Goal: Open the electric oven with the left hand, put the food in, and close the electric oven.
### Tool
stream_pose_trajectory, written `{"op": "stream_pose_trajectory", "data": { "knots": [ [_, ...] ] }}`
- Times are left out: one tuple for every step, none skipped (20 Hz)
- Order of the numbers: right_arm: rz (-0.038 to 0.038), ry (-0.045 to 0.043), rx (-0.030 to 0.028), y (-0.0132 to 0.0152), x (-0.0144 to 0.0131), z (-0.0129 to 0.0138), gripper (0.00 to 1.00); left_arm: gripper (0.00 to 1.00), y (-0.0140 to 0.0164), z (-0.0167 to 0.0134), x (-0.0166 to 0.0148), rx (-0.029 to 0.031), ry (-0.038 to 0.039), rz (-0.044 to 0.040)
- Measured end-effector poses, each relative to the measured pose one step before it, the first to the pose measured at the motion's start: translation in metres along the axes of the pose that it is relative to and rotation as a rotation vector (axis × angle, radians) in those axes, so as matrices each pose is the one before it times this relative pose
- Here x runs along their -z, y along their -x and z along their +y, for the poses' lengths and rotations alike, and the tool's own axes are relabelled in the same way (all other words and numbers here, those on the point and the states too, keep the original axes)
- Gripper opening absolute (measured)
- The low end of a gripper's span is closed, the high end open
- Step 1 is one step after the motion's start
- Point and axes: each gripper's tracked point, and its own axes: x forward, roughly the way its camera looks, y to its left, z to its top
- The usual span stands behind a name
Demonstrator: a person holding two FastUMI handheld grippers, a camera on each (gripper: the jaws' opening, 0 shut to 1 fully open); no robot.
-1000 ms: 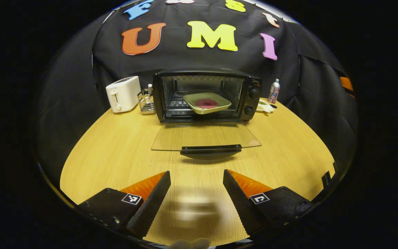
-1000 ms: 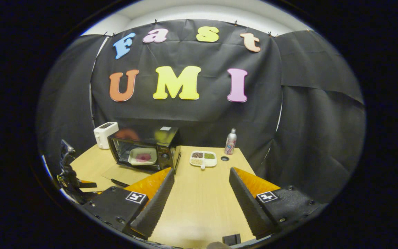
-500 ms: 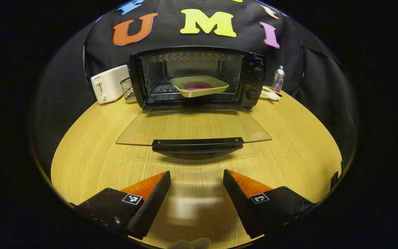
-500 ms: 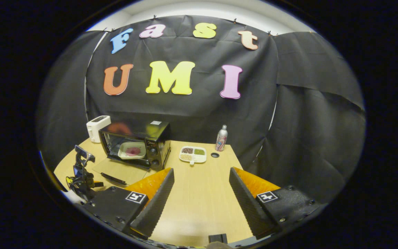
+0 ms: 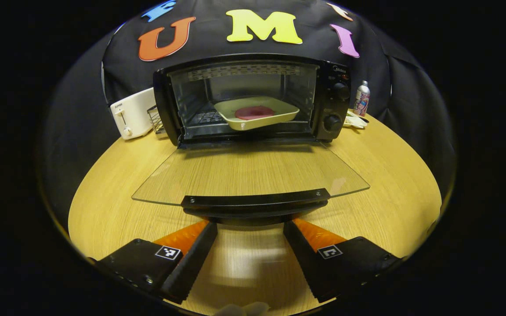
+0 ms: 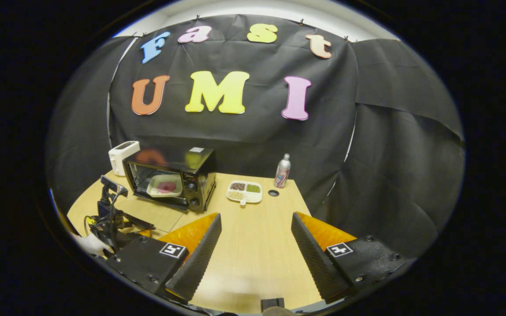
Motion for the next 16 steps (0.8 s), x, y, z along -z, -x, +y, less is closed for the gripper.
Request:
{"op": "stream_pose_trajectory", "data": {
  "knots": [
    [-0.00396,0.00345,-0.00242,-0.00153,-0.001,0.00021,0.97,0.97,0.00147,0.00069,-0.00666,-0.00038,0.00232,-0.00917],
    [-0.0035,0.00267,-0.00271,-0.00034,-0.00181,-0.00013,0.97,0.98,0.00191,-0.00142,-0.00793,0.00402,0.00705,-0.01166],
    [-0.00211,-0.00011,-0.00496,-0.00271,-0.00119,0.00019,0.97,0.98,0.00222,-0.00031,-0.00844,0.00327,0.00806,-0.00986],
    [-0.0024,-0.00456,-0.00178,-0.00189,-0.00114,0.0,0.97,0.99,0.00247,-0.00056,-0.00812,0.00363,0.00533,-0.006],
    [0.0007,-0.00717,-0.00215,-0.00267,0.00027,0.00006,0.97,0.99,0.00163,0.00046,-0.00873,-0.00006,-0.00204,-0.00924],
    [0.00026,-0.00902,-0.00342,-0.00156,-0.00008,0.00031,1.0,0.98,0.00169,0.00045,-0.00945,0.00122,-0.00684,-0.0128],
    [-0.00107,-0.00776,-0.0015,-0.00233,-0.0006,-0.00074,0.97,0.98,0.00205,0.00081,-0.00972,-0.00136,-0.00891,-0.01339],
    [0.00265,-0.00572,-0.00178,-0.00219,0.00093,-0.00055,1.0,0.98,0.00101,0.00159,-0.01162,-0.00188,-0.00846,-0.01772],
    [0.00217,-0.00521,-0.00117,-0.00151,0.00201,-0.00049,1.0,0.98,-0.00058,0.00116,-0.00915,0.00143,-0.00318,-0.0132],
    [0.00095,-0.0048,0.00002,-0.00109,-0.00008,-0.00011,0.97,0.97,0.00044,0.00133,-0.00927,-0.00218,-0.00242,-0.0112],
    [0.00249,-0.00485,-0.00036,-0.00182,0.00127,-0.00059,0.97,0.97,-0.00083,0.00229,-0.01106,0.00095,-0.00542,-0.01781],
    [0.00072,-0.00578,-0.00008,-0.00118,0.00062,-0.00026,0.97,0.97,-0.00177,0.00239,-0.00968,-0.00534,-0.00727,-0.01487],
    [0.00003,-0.00501,0.00039,-0.00063,0.00028,-0.00072,0.97,0.97,-0.00232,0.00252,-0.00801,-0.00729,-0.00882,-0.01817],
    [0.00268,-0.0038,0.0003,-0.0005,0.00042,-0.00024,0.97,0.97,-0.00065,0.00011,-0.00473,-0.00388,-0.00186,-0.00672],
    [0.00201,-0.00089,0.00048,-0.00131,0.00089,0.00067,0.96,0.97,-0.00056,-0.00069,-0.00151,0.00406,0.00396,-0.00322],
    [-0.00014,0.00082,0.00105,-0.0002,-0.00044,0.00014,0.97,0.97,-0.00018,-0.00084,0.00098,0.00143,0.00267,0.00174]
  ]
}}
